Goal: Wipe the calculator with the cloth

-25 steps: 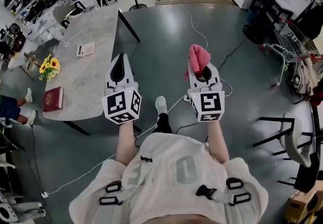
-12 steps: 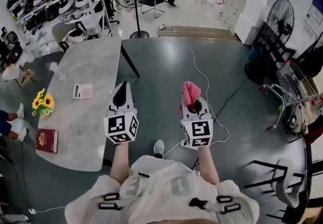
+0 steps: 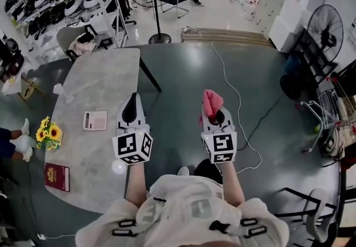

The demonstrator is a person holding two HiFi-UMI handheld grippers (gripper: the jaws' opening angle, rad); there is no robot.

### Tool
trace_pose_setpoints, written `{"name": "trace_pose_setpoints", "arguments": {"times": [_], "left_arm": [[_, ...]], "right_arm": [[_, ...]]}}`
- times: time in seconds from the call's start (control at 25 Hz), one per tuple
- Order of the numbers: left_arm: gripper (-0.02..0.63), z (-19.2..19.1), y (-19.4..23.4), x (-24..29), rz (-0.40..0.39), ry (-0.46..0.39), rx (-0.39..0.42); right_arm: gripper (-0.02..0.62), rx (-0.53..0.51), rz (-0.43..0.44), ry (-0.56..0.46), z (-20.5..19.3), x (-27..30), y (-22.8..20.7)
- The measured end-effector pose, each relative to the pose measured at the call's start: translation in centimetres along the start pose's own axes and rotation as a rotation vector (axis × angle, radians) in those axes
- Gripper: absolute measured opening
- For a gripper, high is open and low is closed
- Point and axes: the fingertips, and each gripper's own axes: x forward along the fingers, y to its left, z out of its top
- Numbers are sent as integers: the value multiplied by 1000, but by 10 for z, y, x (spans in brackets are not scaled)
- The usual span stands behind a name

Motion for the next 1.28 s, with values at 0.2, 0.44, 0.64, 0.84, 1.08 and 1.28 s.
{"name": "trace_pose_setpoints", "arguments": {"times": [0.2, 0.44, 0.64, 0.84, 1.08, 1.28], "left_arm": [[20, 0, 30, 12, 85, -3, -15], [20, 5, 71, 5, 219, -8, -10], [20, 14, 105, -13, 362, -1, 1], [20, 20, 146, -42, 529, 9, 65], [21, 22, 193, -81, 755, -31, 64], [21, 35, 210, -107, 923, -47, 61]], "right_arm": [[55, -12, 73, -12, 10, 41, 9], [55, -50, 176, -67, 33, 82, 29], [55, -75, 317, -132, 60, 117, 62], [55, -112, 520, -218, 83, 158, 128], [55, -203, 759, -336, 102, 190, 216], [55, -225, 936, -378, 120, 207, 270]]}}
